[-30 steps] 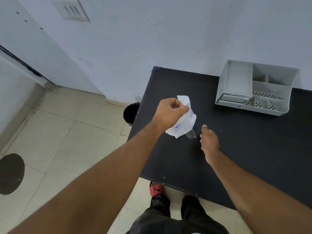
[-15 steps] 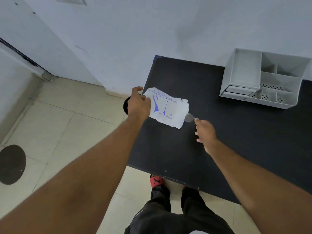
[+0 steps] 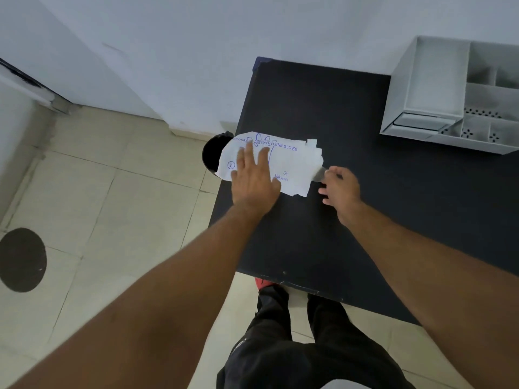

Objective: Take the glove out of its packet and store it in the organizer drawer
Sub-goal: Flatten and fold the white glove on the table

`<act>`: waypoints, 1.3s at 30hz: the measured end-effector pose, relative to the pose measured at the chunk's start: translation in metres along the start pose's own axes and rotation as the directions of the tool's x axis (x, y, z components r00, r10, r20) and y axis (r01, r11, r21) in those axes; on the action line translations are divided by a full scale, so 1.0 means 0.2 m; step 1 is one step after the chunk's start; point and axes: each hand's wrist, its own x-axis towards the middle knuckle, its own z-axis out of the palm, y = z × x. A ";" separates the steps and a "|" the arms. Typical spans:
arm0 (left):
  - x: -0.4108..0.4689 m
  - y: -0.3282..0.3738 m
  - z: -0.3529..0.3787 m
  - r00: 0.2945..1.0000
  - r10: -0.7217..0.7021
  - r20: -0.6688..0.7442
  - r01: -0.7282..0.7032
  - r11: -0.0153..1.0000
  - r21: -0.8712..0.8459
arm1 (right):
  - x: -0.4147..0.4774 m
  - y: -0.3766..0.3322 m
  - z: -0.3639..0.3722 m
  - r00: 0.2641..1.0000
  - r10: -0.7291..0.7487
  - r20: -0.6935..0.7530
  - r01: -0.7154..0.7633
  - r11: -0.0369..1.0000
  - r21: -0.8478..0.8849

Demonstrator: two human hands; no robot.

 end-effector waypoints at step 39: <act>-0.03 0.18 0.15 0.919 0.164 0.359 -0.213 0.972 0.101 | -0.01 -0.05 0.01 0.985 0.035 0.168 -0.042 0.999 0.034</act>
